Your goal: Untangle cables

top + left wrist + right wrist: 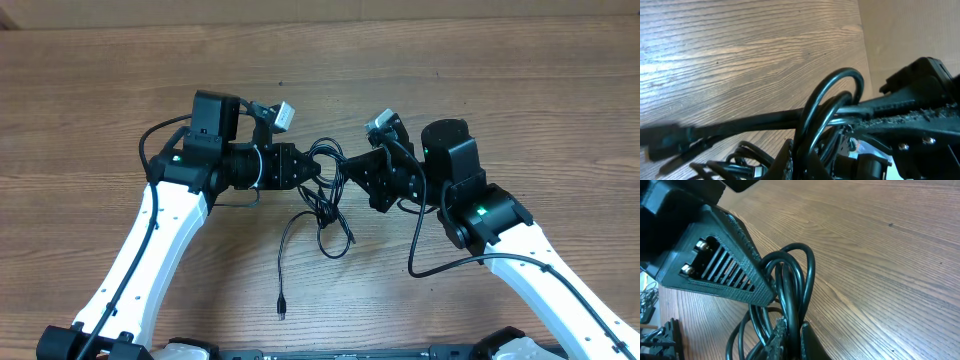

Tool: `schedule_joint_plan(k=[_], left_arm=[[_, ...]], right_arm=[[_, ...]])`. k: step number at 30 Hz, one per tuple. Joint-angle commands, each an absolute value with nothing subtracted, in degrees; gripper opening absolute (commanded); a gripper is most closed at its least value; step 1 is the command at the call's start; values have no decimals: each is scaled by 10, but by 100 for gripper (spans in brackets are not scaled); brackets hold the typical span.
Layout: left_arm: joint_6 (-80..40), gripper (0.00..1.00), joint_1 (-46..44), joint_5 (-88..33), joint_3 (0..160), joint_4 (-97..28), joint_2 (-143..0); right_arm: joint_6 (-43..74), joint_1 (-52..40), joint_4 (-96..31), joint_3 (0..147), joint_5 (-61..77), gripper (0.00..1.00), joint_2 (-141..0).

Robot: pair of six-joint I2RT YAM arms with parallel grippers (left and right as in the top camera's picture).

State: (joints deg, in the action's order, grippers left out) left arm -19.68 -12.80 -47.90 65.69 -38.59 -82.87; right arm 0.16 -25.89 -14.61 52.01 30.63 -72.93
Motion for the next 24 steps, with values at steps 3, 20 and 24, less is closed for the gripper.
schedule_joint_plan(k=[3,20,24], left_arm=[[-273,4,-128,-426,669,-383,-816],[-582,4,-128,-309,669,-384,-816],[-637,4,-128,-302,669,-384,-816]], right_arm=[[2,-258,-145,528,305,4,-728],[186,-258,-137,528,304,4,-728],[214,-258,-137,528,290,4,-728]])
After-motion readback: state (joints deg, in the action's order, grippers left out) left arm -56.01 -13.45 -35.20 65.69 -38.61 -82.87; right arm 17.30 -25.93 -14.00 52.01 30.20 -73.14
